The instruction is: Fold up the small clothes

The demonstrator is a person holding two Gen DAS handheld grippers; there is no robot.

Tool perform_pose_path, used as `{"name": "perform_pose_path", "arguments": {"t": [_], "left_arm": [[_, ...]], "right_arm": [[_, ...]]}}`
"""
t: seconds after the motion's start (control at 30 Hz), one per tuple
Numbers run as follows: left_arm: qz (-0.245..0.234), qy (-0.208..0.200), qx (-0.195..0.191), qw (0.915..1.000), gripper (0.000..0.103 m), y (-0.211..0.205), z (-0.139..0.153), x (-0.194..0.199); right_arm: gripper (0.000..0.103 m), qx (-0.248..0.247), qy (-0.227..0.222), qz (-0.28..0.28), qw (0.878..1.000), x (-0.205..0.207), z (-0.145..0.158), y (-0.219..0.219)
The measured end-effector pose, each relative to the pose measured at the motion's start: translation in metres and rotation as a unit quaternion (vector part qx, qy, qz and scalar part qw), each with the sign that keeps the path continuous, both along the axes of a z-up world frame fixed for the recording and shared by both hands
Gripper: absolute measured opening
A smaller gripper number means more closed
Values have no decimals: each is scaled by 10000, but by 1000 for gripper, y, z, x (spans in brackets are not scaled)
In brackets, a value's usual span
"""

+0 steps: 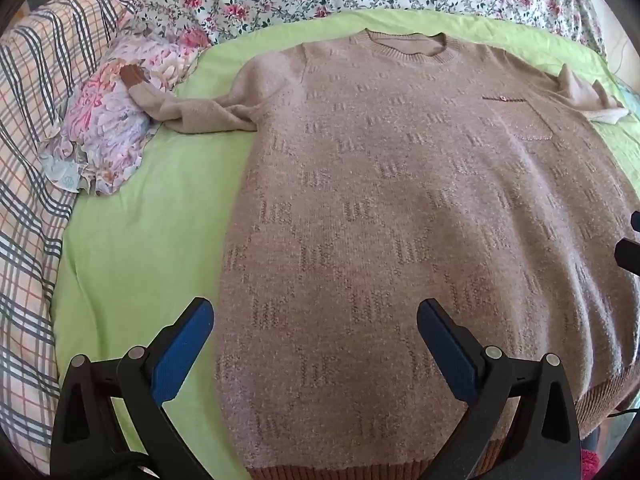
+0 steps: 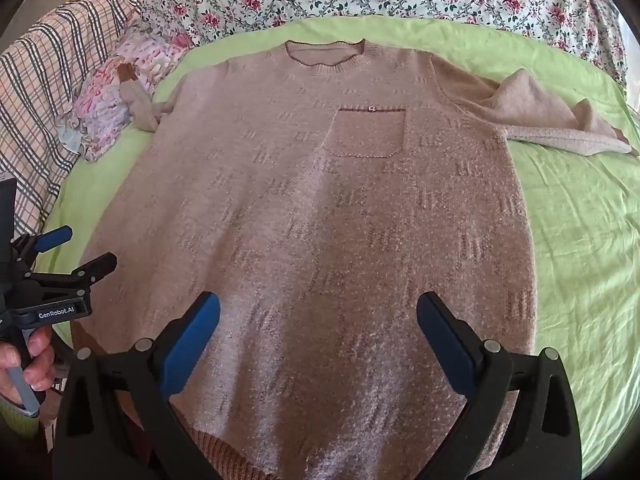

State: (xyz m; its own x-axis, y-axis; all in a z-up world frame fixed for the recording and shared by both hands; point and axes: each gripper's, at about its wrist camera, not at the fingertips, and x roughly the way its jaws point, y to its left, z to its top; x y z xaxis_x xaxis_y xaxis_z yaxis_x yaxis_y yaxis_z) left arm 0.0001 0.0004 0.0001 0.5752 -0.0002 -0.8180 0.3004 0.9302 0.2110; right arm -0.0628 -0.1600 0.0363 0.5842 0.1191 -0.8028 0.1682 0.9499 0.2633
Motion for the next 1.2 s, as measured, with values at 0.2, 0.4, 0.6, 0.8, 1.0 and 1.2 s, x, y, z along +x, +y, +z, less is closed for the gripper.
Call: {"name": "perform_pose_path", "arguments": {"t": [0.2, 0.4, 0.6, 0.8, 1.0, 1.2], "left_arm": [[-3, -25, 9, 10000, 102, -2, 2, 3], [23, -46, 28, 10000, 102, -2, 5, -1], [37, -35, -28, 10000, 102, 0, 8, 0], [58, -49, -40, 10000, 102, 1, 8, 1], [59, -89, -79, 9999, 102, 1, 10, 1], [55, -205, -199, 9996, 102, 1, 12, 1]], "right_arm": [[99, 22, 10, -10, 10000, 1, -1, 0], [99, 39, -17, -19, 10000, 0, 1, 1], [99, 49, -22, -21, 10000, 0, 2, 0], [99, 57, -26, -23, 10000, 0, 2, 1], [99, 66, -36, -18, 10000, -1, 3, 2], [99, 101, -39, -18, 9999, 1, 5, 1]]}}
